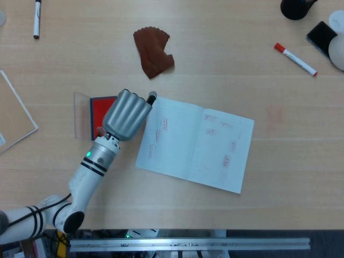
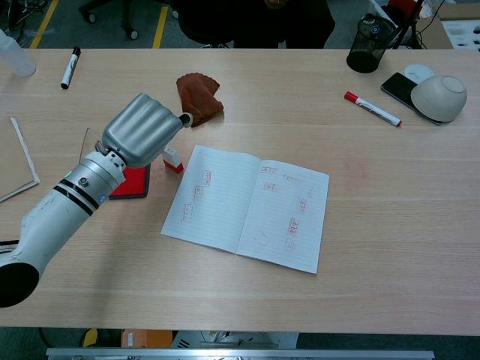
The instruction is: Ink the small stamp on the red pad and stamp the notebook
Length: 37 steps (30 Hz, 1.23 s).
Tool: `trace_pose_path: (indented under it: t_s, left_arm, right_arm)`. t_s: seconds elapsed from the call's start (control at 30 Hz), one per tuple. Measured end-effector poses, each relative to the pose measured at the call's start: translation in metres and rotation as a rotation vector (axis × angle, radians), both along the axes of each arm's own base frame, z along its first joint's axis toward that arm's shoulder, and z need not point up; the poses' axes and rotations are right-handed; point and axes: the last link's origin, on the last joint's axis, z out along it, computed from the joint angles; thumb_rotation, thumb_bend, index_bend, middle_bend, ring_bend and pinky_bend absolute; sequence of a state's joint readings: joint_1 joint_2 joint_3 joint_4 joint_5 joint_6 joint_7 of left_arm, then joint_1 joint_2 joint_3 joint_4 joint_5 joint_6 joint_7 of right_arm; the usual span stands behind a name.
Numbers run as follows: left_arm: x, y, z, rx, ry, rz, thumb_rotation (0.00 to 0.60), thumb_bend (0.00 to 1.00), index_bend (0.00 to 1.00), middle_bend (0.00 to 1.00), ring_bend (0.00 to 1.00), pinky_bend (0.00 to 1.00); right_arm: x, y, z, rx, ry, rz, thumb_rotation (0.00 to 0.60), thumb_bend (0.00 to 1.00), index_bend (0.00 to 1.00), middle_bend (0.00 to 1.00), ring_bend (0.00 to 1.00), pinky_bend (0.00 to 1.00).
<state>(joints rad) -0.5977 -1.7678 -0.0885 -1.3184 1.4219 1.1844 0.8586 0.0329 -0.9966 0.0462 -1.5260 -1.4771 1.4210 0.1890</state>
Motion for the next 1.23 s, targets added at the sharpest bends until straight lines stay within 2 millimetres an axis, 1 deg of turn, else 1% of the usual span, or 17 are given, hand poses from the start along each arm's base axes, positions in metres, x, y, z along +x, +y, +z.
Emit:
trace_pose_path:
  t_s: [0.1,0.23,0.33,0.4,0.5,0.6,0.63,0.67,0.73,0.93,1.07,1.23]
  left_arm:
    - [-0.004,-0.001,0.028,0.011,-0.091,0.054,0.6,0.27,0.31,0.68,0.69,1.0]
    - [-0.026,-0.001,0.071,0.059,-0.188,0.158,0.6,0.27,0.31,0.6,0.61,1.0]
    - [-0.045,-0.004,0.097,0.082,-0.253,0.234,0.6,0.27,0.3,0.57,0.58,0.98]
    - [-0.057,-0.008,0.111,0.093,-0.29,0.274,0.6,0.27,0.3,0.56,0.57,0.96]
    - [-0.077,-0.019,0.133,0.114,-0.347,0.333,0.6,0.27,0.31,0.56,0.56,0.94]
    - [-0.097,-0.035,0.153,0.15,-0.392,0.382,0.6,0.27,0.32,0.56,0.56,0.91]
    - [-0.105,-0.044,0.159,0.164,-0.416,0.399,0.6,0.27,0.33,0.56,0.56,0.91]
    - [-0.108,-0.048,0.162,0.169,-0.425,0.406,0.6,0.27,0.33,0.56,0.56,0.9]
    - [-0.117,-0.063,0.168,0.188,-0.444,0.416,0.6,0.27,0.34,0.56,0.56,0.9]
    - [-0.131,-0.1,0.179,0.217,-0.437,0.397,0.6,0.27,0.35,0.55,0.56,0.88]
    - [-0.136,-0.113,0.186,0.231,-0.43,0.402,0.6,0.27,0.37,0.55,0.57,0.88]
    - [-0.138,-0.124,0.189,0.228,-0.435,0.415,0.6,0.27,0.39,0.56,0.58,0.87]
  right_arm:
    - [0.003,-0.005,-0.001,0.012,-0.004,0.011,0.6,0.3,0.15,0.28,0.18,0.22]
    - [0.005,-0.011,-0.003,0.019,-0.009,0.019,0.6,0.3,0.15,0.28,0.18,0.22]
    - [0.005,-0.015,-0.006,0.023,-0.009,0.021,0.6,0.3,0.15,0.28,0.18,0.22]
    - [0.005,-0.017,-0.008,0.03,-0.006,0.02,0.6,0.3,0.15,0.28,0.18,0.22]
    - [0.007,-0.021,-0.012,0.033,-0.009,0.022,0.6,0.3,0.15,0.28,0.18,0.22]
    - [0.008,-0.023,-0.016,0.035,-0.014,0.026,0.6,0.3,0.15,0.28,0.18,0.22]
    - [0.009,-0.024,-0.017,0.038,-0.013,0.027,0.6,0.3,0.15,0.28,0.18,0.22]
    - [0.01,-0.024,-0.018,0.042,-0.012,0.029,0.6,0.3,0.15,0.29,0.18,0.22]
    - [0.013,-0.025,-0.021,0.051,-0.011,0.036,0.6,0.3,0.15,0.29,0.18,0.22]
    - [0.024,-0.028,-0.025,0.064,0.0,0.081,0.6,0.3,0.15,0.31,0.18,0.22]
    - [0.029,-0.028,-0.026,0.067,0.011,0.099,0.6,0.3,0.15,0.31,0.18,0.22]
    - [0.031,-0.026,-0.029,0.065,0.012,0.097,0.6,0.3,0.15,0.31,0.18,0.22]
